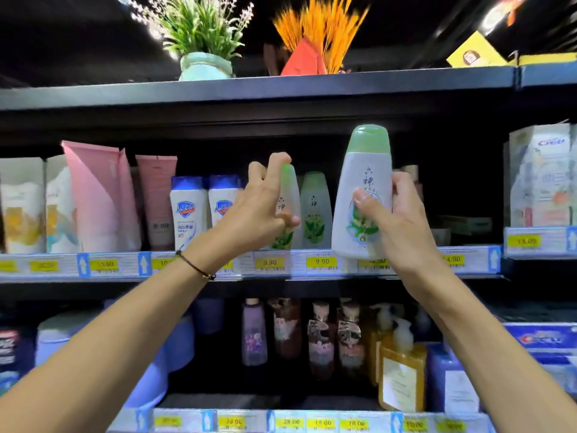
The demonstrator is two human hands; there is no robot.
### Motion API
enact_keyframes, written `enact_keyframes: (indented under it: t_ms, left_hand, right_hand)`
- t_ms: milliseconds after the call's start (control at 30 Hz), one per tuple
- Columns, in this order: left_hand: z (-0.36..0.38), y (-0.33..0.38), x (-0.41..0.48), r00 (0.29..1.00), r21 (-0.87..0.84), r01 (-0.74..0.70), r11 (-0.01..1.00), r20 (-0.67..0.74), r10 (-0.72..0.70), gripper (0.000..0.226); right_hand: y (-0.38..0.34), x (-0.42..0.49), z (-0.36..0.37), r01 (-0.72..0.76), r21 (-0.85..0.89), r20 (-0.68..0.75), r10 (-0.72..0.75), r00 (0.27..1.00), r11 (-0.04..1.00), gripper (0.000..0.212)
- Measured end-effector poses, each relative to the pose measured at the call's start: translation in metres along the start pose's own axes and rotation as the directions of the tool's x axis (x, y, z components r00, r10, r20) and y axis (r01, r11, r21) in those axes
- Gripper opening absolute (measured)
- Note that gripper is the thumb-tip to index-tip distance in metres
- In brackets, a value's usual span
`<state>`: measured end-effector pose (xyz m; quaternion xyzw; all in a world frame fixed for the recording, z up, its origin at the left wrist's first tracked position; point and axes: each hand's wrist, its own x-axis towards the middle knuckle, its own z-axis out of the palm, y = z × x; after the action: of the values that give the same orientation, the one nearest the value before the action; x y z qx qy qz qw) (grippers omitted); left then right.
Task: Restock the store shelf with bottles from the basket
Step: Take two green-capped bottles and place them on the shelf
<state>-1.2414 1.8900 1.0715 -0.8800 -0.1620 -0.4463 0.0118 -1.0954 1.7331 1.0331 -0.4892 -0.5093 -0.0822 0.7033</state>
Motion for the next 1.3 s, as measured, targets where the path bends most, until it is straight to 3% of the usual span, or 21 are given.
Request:
enact_keyframes:
  t_ms: [100,167,267,333,500,667,833,1000,1033,1167,1300]
  left_hand:
    - [0.002,-0.003,0.005,0.998,0.046,-0.014,0.999,0.064,0.011,0.081]
    - [0.001,-0.006,0.011,0.997,0.172,-0.057,0.984,0.057,0.047,0.087]
    - [-0.004,-0.009,0.021,0.978,0.591,-0.189,0.784,0.040,0.205,0.095]
    - [-0.008,-0.010,0.025,0.965,0.710,-0.229,0.666,0.075,0.251,0.094]
    - [-0.008,-0.014,0.031,0.969,0.768,-0.230,0.598,0.122,0.215,0.098]
    - [-0.004,-0.017,0.033,0.974,0.803,-0.218,0.555,0.147,0.170,0.094]
    - [-0.003,-0.015,0.030,0.979,0.824,-0.202,0.529,0.184,0.088,0.072]
    - [-0.004,-0.025,0.024,0.975,0.862,-0.175,0.476,0.084,0.208,0.102]
    - [-0.006,-0.028,0.020,0.965,0.858,-0.165,0.487,0.038,0.260,0.096]
    - [-0.012,-0.035,-0.016,0.875,0.712,-0.105,0.694,-0.266,0.405,0.027]
    - [-0.003,-0.045,-0.071,0.885,0.510,0.028,0.860,-0.413,0.216,0.022]
  right_hand:
    - [0.005,0.004,0.001,0.008,-0.015,0.003,-0.008,1.000,1.000,0.025]
    - [0.007,0.008,0.001,-0.008,-0.003,0.000,0.008,1.000,1.000,0.027]
    - [0.008,0.014,0.001,-0.038,0.053,0.019,0.037,0.999,0.998,0.027]
    - [0.007,0.018,0.001,-0.029,0.034,0.030,0.028,0.999,0.999,0.031]
    - [0.009,0.029,0.006,-0.021,-0.105,0.025,0.024,0.999,0.994,0.037]
    - [0.009,0.041,0.015,0.005,-0.211,0.112,0.019,0.993,0.978,0.037]
    - [0.012,0.052,0.030,-0.015,-0.330,0.134,0.062,0.989,0.944,0.036]
    - [0.021,0.061,0.045,-0.077,-0.438,0.104,0.135,0.985,0.896,0.036]
    - [0.024,0.062,0.047,-0.092,-0.453,0.103,0.154,0.983,0.887,0.036]
    - [0.030,0.064,0.050,-0.110,-0.511,0.095,0.183,0.978,0.852,0.037]
    - [0.035,0.066,0.052,-0.144,-0.542,0.089,0.227,0.970,0.828,0.036]
